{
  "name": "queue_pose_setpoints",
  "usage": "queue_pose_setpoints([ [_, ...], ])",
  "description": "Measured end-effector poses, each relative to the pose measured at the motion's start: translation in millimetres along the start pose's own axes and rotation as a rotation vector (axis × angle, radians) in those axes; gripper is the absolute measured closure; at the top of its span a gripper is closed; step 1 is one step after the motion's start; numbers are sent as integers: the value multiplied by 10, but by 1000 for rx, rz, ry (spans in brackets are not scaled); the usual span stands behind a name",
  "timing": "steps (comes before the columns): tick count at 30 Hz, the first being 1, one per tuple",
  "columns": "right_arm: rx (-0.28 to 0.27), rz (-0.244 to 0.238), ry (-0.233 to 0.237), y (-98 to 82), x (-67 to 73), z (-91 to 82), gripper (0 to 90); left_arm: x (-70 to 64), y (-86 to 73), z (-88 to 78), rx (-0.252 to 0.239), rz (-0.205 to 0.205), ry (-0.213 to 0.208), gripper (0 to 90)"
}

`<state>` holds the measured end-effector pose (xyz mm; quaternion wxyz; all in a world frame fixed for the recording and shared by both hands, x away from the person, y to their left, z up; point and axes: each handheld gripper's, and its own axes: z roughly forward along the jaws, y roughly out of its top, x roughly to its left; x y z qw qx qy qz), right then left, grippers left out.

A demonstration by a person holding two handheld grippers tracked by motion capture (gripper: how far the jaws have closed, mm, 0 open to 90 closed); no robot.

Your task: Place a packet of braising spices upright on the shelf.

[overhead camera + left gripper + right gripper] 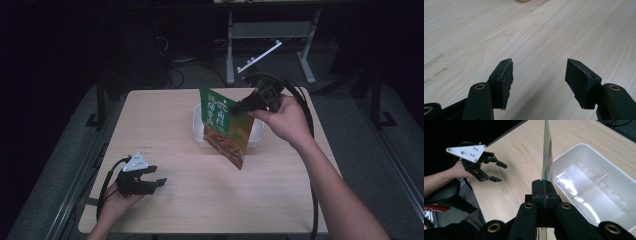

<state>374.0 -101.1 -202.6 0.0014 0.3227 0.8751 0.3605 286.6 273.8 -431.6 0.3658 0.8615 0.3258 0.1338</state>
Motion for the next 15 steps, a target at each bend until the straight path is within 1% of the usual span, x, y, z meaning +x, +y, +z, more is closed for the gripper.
queue_pose_setpoints([
  [1,-4,7,-8,47,-24,-13,895,-4,0,3,-3,-2,-1,388],
  [5,-14,12,-27,138,-88,-17,896,0,0,2,-2,0,-2,388],
  [7,-15,14,-30,154,-98,-14,896,1,-2,1,-5,-4,-2,387],
  [11,-22,16,-49,258,-160,24,896,8,-3,-2,-8,-5,-2,386],
  [15,-23,24,-57,313,-208,63,896,10,-2,-9,-11,-4,0,387],
])
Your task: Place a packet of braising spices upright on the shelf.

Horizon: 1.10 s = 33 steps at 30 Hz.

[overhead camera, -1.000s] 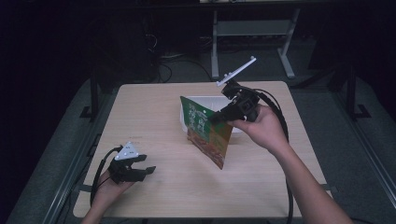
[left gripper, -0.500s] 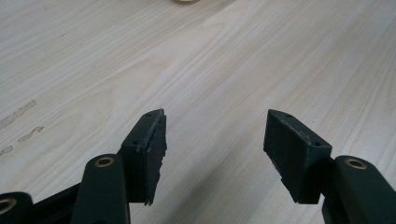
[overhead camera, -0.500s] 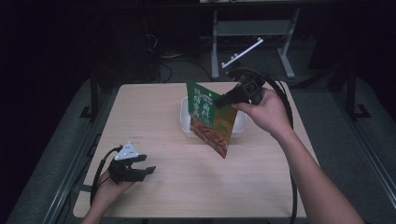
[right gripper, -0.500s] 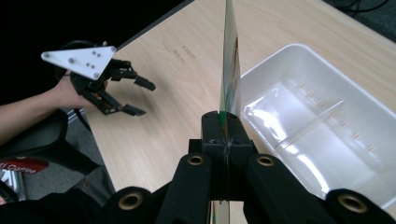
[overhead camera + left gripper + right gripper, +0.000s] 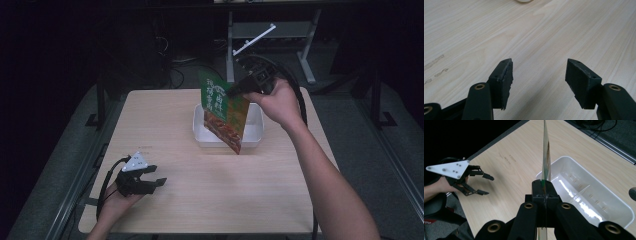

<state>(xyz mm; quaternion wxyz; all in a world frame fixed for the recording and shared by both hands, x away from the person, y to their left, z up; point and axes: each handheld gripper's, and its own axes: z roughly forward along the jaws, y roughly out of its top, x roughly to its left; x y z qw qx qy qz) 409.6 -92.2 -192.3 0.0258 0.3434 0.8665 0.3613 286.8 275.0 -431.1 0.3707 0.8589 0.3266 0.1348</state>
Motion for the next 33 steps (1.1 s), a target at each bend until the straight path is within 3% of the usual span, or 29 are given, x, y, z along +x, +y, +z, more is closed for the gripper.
queue_pose_setpoints([
  [33,-18,40,-88,320,-283,428,895,31,-5,-4,-11,-10,-4,387],
])
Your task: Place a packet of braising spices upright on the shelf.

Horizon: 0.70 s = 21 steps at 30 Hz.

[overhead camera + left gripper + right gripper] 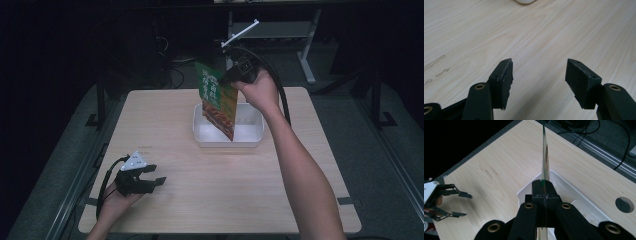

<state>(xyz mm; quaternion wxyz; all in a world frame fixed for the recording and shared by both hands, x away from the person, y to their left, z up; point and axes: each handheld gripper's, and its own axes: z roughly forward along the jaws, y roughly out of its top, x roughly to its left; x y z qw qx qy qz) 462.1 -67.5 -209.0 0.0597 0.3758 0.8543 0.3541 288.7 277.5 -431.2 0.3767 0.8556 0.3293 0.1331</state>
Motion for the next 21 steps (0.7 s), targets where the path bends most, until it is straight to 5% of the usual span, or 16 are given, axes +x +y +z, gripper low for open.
queue_pose_setpoints([
  [21,-12,15,-36,58,-37,211,895,7,-3,-12,-7,-5,2,387],
])
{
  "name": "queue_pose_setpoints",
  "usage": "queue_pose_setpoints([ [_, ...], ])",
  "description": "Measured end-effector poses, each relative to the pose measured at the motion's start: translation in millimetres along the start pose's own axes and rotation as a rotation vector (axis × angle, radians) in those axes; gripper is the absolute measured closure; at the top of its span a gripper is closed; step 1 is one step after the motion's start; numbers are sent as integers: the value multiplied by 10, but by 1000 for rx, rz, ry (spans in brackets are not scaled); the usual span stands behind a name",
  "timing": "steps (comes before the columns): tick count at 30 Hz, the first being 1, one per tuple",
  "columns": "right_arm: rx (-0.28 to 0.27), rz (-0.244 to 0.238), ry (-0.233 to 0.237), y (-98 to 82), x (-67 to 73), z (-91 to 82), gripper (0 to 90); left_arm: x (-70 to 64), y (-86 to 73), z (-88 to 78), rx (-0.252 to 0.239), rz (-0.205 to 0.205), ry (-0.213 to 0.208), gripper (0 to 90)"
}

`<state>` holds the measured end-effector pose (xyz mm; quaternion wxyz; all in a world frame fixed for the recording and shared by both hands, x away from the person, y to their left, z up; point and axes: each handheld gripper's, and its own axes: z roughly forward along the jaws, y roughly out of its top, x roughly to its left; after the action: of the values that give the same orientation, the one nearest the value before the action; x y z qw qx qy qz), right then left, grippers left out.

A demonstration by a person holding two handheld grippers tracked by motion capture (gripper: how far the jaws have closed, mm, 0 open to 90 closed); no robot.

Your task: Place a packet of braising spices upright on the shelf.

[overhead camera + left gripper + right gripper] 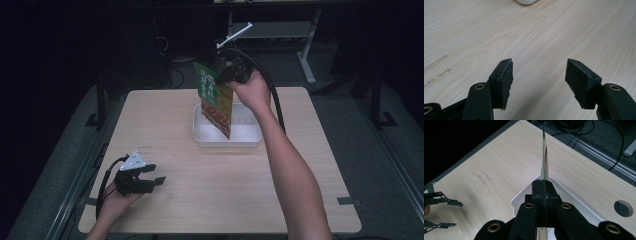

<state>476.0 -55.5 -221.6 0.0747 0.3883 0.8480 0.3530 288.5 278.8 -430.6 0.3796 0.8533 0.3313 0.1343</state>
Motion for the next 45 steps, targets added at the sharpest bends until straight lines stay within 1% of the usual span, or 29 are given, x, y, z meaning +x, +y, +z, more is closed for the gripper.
queue_pose_setpoints([
  [13,8,-23,-17,13,55,130,895,-4,4,-10,-5,2,-3,387],
  [25,17,-22,-28,5,62,229,895,-3,6,-15,-6,3,-1,387],
  [29,23,-4,-22,-33,20,293,895,-3,6,-15,-7,3,-1,387],
  [35,25,1,-23,-43,9,337,895,-2,5,-16,-9,2,-1,387],
  [45,43,24,-22,-116,-53,416,893,-1,5,-17,-9,2,-1,387],
])
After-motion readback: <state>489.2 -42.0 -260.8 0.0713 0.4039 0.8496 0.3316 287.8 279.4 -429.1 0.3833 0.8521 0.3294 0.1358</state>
